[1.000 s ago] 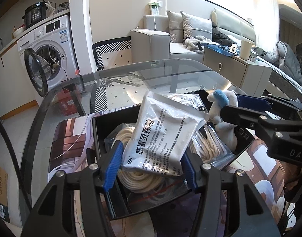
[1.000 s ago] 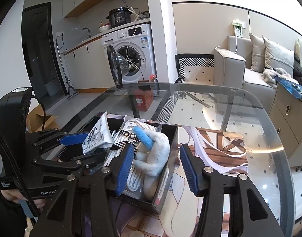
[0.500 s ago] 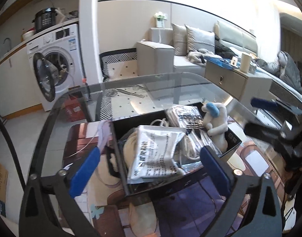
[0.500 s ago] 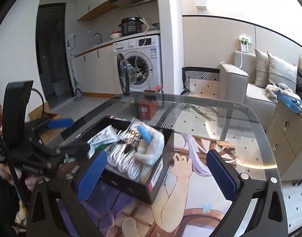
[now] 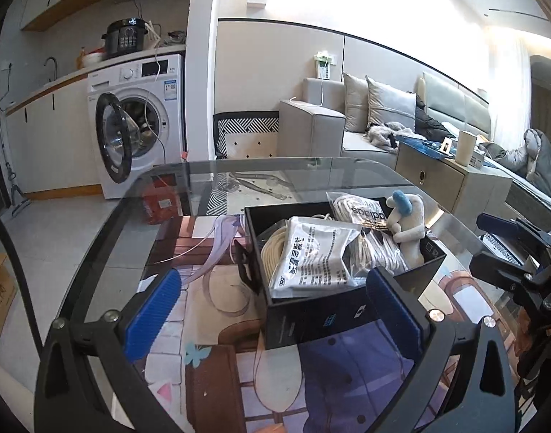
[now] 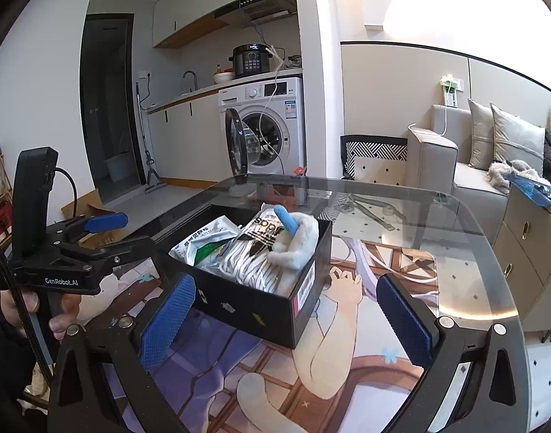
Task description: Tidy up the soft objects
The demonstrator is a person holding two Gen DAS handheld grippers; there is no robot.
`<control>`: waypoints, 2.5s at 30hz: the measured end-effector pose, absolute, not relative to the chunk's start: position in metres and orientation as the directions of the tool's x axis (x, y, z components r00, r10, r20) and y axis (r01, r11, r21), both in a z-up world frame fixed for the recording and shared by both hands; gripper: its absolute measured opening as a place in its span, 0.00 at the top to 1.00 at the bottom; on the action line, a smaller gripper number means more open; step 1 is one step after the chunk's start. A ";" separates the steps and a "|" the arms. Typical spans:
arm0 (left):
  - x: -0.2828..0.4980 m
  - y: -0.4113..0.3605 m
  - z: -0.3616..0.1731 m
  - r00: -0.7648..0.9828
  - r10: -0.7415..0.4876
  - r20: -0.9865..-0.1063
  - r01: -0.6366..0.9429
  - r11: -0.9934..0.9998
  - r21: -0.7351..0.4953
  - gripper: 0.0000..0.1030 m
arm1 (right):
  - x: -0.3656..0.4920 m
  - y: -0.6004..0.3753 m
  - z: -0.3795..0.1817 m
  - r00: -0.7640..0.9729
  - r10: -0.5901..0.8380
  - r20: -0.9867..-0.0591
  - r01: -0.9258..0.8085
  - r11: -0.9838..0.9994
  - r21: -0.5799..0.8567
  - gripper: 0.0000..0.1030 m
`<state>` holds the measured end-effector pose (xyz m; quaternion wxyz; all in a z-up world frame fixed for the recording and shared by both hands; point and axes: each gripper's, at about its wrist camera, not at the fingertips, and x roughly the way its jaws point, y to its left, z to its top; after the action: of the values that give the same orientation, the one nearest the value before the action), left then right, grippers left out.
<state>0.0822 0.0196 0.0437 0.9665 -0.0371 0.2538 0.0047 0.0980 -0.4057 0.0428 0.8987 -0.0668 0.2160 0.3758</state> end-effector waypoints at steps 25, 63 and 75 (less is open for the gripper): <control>0.083 0.020 0.029 0.892 0.015 -0.451 -0.051 0.996 -0.067 0.00 | 0.080 -0.397 0.034 0.680 0.623 -0.386 -0.682 0.731 -0.022 0.01; 0.082 0.023 0.028 0.896 0.016 -0.444 -0.064 0.994 -0.092 0.00 | 0.080 -0.403 0.036 0.683 0.622 -0.383 -0.675 0.737 -0.007 0.01; 0.082 0.022 0.028 0.896 0.018 -0.444 -0.065 0.994 -0.090 0.00 | 0.080 -0.403 0.036 0.684 0.622 -0.382 -0.675 0.738 -0.008 0.01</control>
<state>0.0816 0.0221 0.0280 0.9722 -0.0512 0.2274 0.0213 0.0804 -0.4026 0.0357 0.9145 -0.0741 0.1803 0.3545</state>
